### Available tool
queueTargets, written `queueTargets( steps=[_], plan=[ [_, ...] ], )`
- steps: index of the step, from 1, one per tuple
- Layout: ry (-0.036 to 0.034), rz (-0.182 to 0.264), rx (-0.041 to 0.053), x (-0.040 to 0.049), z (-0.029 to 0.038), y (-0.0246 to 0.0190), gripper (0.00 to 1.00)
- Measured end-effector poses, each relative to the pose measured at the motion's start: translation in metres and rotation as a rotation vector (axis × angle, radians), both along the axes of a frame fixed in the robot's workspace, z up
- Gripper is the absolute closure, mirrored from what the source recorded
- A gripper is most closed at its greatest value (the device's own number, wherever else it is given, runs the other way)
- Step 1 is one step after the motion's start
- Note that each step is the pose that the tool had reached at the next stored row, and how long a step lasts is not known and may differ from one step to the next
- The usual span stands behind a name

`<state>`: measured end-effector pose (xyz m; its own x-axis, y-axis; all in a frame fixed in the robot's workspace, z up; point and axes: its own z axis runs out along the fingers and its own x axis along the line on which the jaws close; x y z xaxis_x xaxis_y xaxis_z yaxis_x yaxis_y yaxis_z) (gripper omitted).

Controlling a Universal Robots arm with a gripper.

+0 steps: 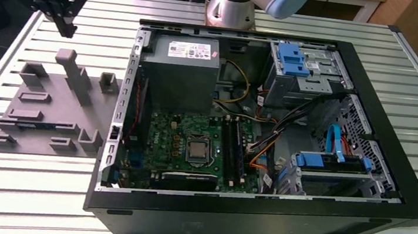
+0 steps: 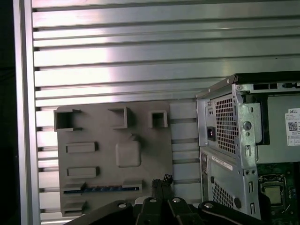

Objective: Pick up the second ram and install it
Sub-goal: 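Reach for the second ram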

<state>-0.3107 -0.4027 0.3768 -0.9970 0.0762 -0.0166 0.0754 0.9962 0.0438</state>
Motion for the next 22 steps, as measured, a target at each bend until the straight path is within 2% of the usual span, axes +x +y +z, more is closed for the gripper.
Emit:
queueTargets(
  steps=[22],
  plan=[
    [0.0, 0.0, 0.0, -0.0082, -0.001, 0.0, 0.89]
  ],
)
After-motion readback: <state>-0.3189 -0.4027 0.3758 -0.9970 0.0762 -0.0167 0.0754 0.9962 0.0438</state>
